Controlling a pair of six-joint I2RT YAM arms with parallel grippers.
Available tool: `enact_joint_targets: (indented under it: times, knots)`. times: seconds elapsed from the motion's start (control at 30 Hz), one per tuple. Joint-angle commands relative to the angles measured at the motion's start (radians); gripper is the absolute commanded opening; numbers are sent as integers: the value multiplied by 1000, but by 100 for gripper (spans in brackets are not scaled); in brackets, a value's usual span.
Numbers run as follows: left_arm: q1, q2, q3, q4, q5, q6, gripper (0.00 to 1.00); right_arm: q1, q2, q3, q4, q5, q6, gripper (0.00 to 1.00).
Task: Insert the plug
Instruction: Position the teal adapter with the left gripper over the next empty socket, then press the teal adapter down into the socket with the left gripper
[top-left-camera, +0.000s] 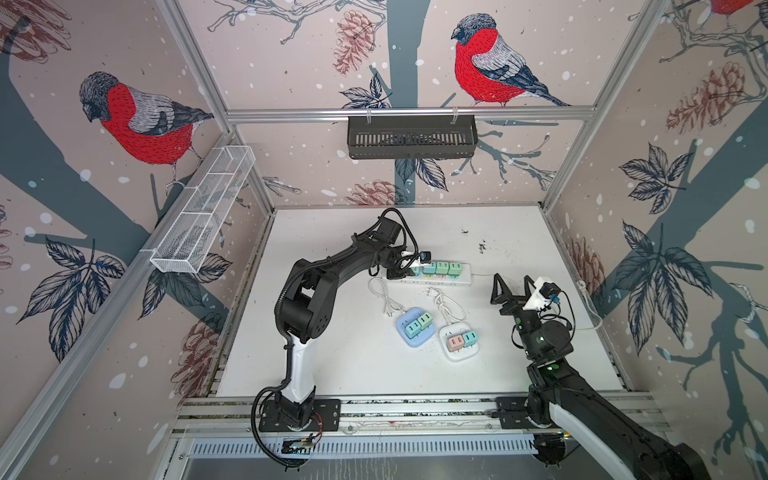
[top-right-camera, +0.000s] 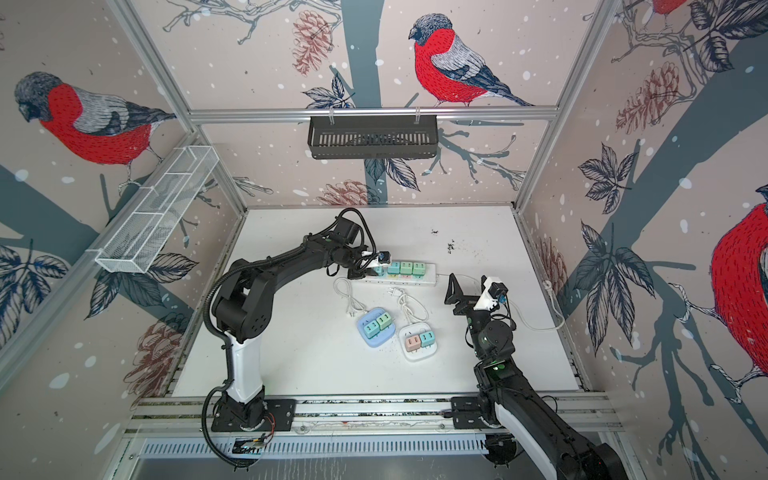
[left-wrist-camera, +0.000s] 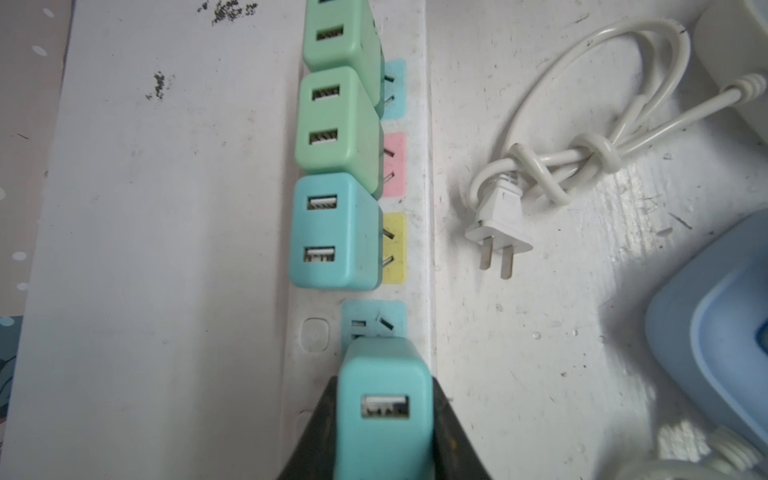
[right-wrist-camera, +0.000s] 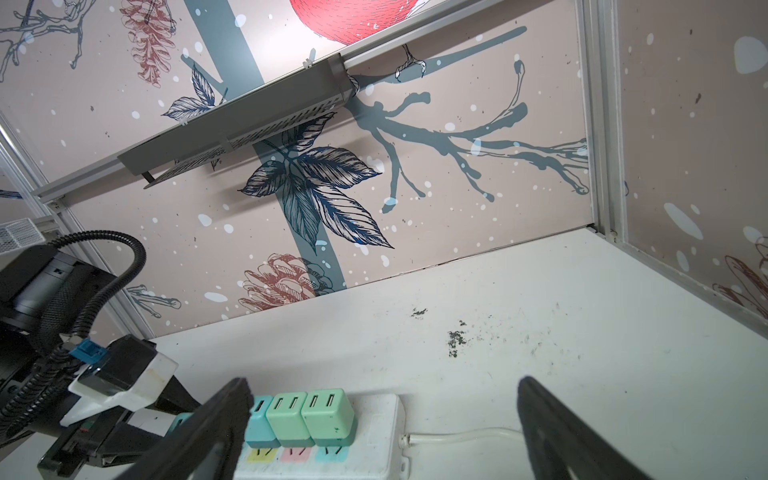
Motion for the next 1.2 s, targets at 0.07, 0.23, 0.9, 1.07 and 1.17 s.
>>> enact_joint_targets:
  times: [0.07,0.23,0.9,1.07,1.17]
  knots:
    - [6,26,36,-50,35,29,0,-1,-2,-97,40,-10,-1,100]
    - [6,42,59,-69,51,41,0,-1,-1,-97,40,-12,-2,99]
    - [24,152,212,-196,164,62,0,-1,-1,-97,40,-14,-3,100]
    - [29,163,230,-190,206,36,0,-2,-3,-96,39,-15,-3,99]
    - [32,170,242,-186,222,17,0,-2,-2,-97,40,-15,-3,99]
